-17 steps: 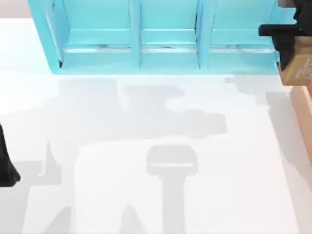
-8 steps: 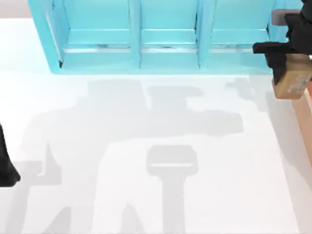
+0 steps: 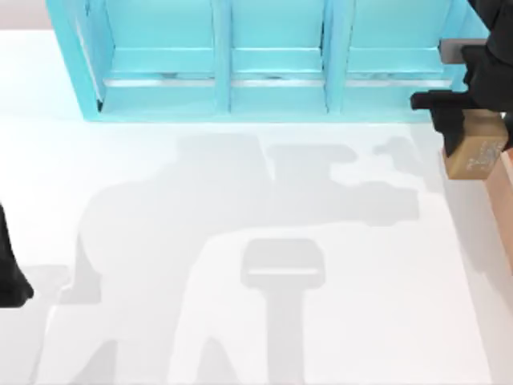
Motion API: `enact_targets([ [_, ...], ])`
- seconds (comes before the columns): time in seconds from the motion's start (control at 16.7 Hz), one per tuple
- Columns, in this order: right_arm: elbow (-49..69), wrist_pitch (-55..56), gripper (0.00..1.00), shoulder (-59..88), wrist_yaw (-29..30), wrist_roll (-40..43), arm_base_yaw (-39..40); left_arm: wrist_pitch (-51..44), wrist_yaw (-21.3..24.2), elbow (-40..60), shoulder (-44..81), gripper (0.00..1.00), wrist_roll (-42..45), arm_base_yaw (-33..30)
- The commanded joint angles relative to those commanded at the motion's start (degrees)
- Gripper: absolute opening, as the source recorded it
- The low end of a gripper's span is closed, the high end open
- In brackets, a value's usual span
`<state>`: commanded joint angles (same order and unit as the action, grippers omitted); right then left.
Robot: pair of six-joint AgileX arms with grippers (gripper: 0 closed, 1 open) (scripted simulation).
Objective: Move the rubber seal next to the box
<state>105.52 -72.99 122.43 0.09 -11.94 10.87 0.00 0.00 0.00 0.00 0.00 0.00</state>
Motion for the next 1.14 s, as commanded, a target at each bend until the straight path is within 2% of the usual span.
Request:
enact_targets([
  [0.78,0.00,0.00,0.98,0.00,0.00,0.00,0.00,0.00,0.00,0.00,0.00,1.00,0.00,0.00],
  [1.14,0.00,0.00,1.00,0.00,0.00,0.00,0.00,0.00,0.00,0.00,0.00,1.00,0.00,0.00],
])
